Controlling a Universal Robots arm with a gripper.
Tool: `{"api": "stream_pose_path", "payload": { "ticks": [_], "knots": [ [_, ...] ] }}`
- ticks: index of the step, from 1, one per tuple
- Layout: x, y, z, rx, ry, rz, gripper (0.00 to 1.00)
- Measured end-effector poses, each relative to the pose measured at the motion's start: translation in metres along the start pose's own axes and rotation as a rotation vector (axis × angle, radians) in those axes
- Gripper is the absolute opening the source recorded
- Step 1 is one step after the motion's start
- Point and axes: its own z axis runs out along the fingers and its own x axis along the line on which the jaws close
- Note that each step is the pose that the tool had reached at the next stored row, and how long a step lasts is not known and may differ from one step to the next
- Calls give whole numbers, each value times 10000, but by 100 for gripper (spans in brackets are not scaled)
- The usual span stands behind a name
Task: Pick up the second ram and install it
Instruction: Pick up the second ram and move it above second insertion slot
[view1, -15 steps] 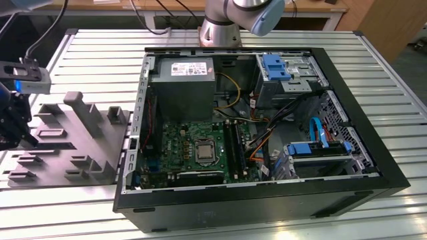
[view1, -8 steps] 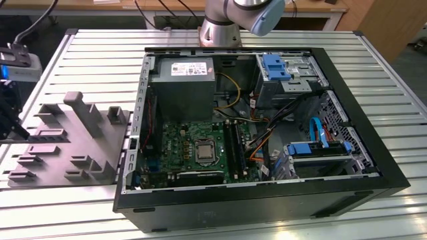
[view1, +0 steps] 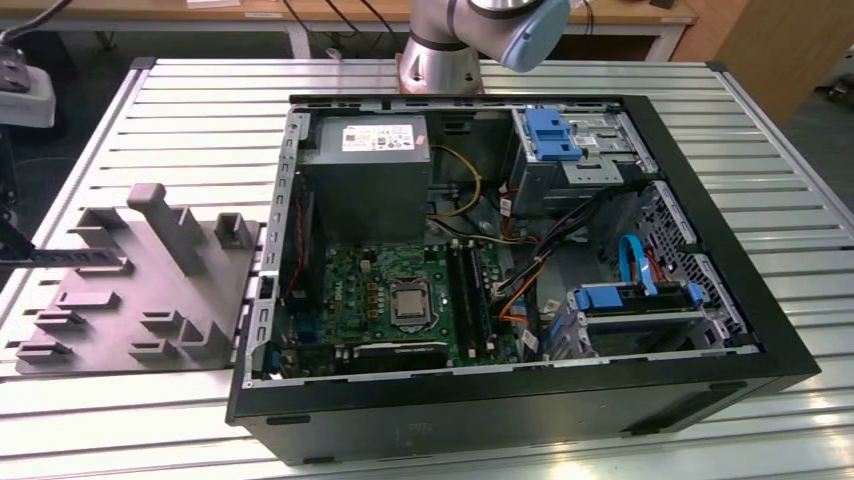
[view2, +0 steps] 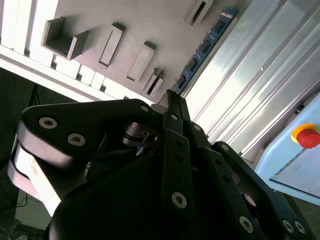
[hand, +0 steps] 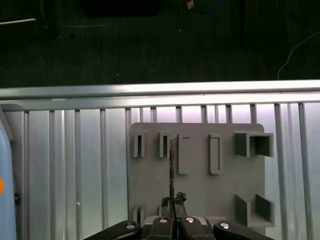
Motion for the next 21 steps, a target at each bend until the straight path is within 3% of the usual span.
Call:
{"api": "stream_pose_path", "payload": {
  "ticks": [21],
  "knots": [
    [-23, 34, -844, -2, 1, 0, 12]
  ]
}}
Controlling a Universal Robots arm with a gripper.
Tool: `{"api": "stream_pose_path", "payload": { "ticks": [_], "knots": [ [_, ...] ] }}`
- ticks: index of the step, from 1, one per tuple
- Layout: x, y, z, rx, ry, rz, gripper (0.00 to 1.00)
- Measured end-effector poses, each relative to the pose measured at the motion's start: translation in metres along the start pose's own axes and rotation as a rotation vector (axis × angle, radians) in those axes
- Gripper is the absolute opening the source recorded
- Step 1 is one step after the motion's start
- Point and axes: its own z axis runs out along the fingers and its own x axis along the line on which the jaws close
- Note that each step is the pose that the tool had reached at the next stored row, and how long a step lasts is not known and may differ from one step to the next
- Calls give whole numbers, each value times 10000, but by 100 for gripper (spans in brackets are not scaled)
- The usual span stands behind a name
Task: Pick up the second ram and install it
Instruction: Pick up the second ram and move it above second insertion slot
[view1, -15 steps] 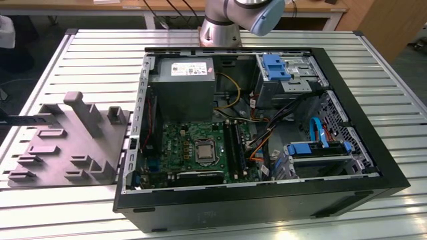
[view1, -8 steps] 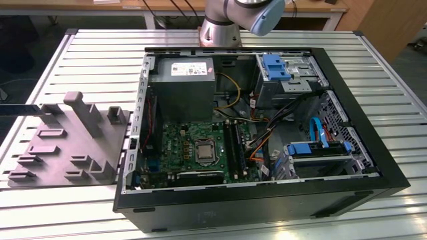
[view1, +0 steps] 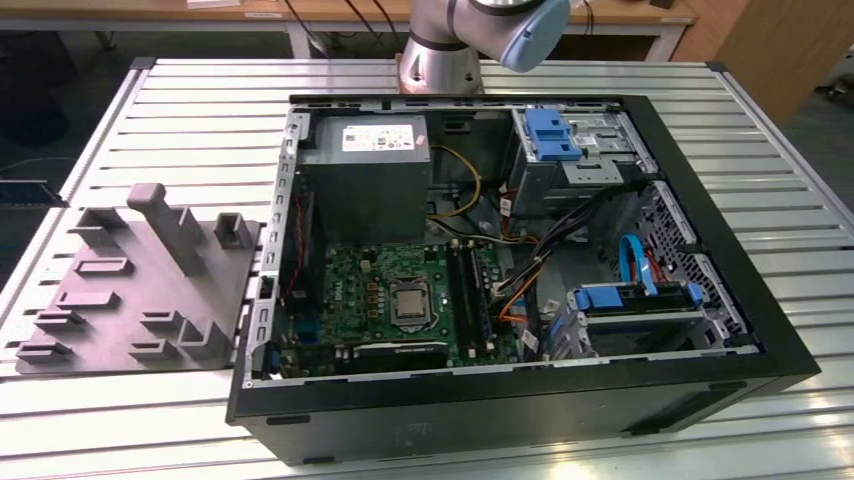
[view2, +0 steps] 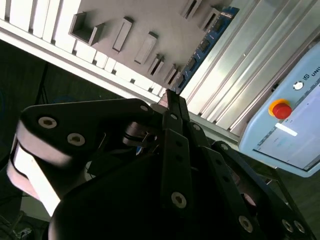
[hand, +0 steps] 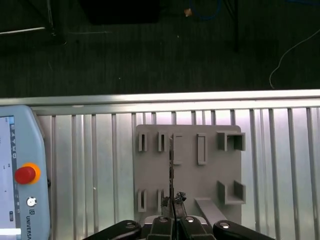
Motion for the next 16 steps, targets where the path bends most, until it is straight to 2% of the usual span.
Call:
{"api": "stream_pose_path", "payload": {
  "ticks": [2, 10, 16],
  "knots": [
    [-1, 2, -44, 1, -1, 0, 12],
    [-1, 1, -53, 0, 0, -1, 12],
    [-6, -97, -57, 0, 0, 0, 12]
  ]
}}
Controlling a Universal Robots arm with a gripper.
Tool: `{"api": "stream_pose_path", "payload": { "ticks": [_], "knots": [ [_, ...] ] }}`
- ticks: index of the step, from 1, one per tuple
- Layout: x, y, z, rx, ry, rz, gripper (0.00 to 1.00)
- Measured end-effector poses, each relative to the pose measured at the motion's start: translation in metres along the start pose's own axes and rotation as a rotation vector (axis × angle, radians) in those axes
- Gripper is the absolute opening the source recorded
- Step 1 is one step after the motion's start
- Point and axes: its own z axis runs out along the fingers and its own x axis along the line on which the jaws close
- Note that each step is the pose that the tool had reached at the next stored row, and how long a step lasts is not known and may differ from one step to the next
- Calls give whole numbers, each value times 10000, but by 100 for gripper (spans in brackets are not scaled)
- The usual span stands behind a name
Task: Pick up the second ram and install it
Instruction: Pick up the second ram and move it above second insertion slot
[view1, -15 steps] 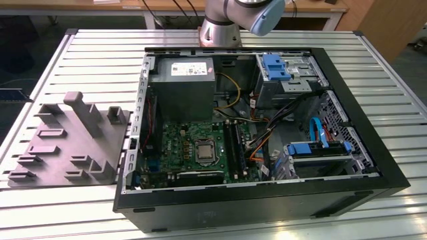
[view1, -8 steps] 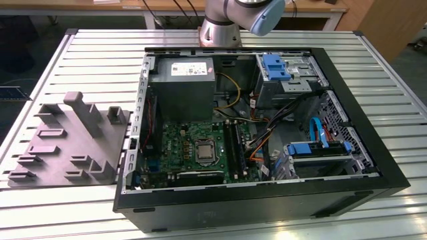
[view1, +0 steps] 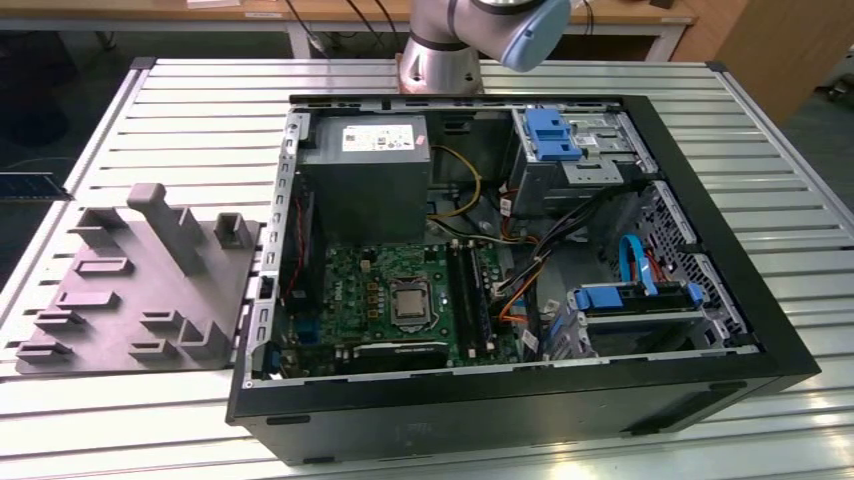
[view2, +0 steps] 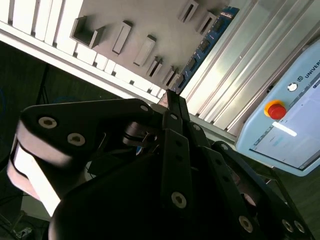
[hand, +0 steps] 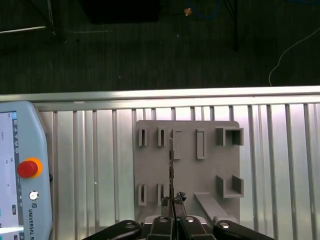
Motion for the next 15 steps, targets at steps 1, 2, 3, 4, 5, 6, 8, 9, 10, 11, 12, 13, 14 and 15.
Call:
{"api": "stream_pose_path", "payload": {
  "ticks": [1, 2, 3, 4, 5, 6, 8, 9, 10, 11, 12, 13, 14, 15],
  "knots": [
    [-1, -26, -1, 0, 0, -1, 12],
    [-3, -54, -2, 1, 0, 0, 12],
    [-4, -85, -3, 0, -1, 0, 12],
    [-6, -119, -5, -1, 0, 0, 12],
    [-8, -155, -5, 0, -1, 0, 12],
    [-10, -198, -7, 0, -1, 0, 12],
    [-14, -285, -11, 0, 0, 0, 12],
    [-16, -331, -12, 0, -1, 0, 12],
    [-18, -375, -13, 1, -1, 0, 12],
    [-20, -420, -15, 0, -1, 0, 12],
    [-23, -465, -16, 0, -2, 1, 12],
    [-25, -510, -18, 1, -3, 1, 12],
    [-28, -554, -20, 0, -2, 1, 12],
    [-30, -603, -22, -1, -1, 0, 12]
  ]
}}
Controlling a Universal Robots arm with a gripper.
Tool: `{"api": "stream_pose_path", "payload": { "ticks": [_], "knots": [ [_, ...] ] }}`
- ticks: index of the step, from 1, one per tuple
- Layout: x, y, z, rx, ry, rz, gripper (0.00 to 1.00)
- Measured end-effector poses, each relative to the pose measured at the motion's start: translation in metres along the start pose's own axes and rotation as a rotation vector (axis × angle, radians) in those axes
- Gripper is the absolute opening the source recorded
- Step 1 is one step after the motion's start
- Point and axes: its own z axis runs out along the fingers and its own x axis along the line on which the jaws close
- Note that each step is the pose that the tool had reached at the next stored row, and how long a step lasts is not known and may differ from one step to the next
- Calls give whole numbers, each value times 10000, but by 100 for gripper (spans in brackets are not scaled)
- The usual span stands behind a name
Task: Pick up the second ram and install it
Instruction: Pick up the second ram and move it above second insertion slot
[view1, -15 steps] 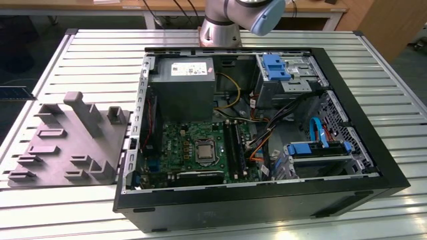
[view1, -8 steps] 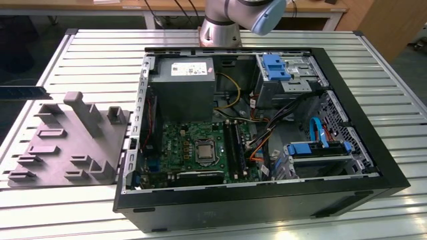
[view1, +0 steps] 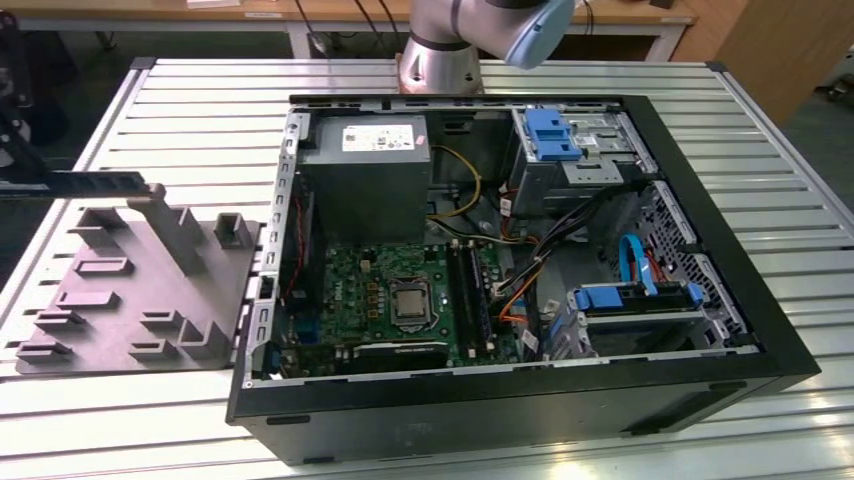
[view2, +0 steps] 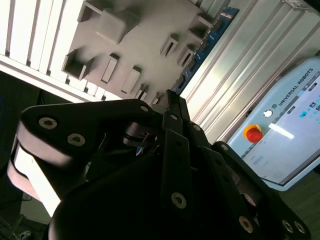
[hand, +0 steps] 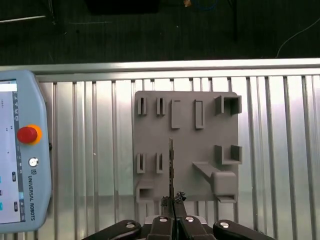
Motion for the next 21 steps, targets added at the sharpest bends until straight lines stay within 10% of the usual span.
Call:
{"api": "stream_pose_path", "payload": {
  "ticks": [21],
  "knots": [
    [-47, -952, -32, 1, -2, 0, 12]
  ]
}}
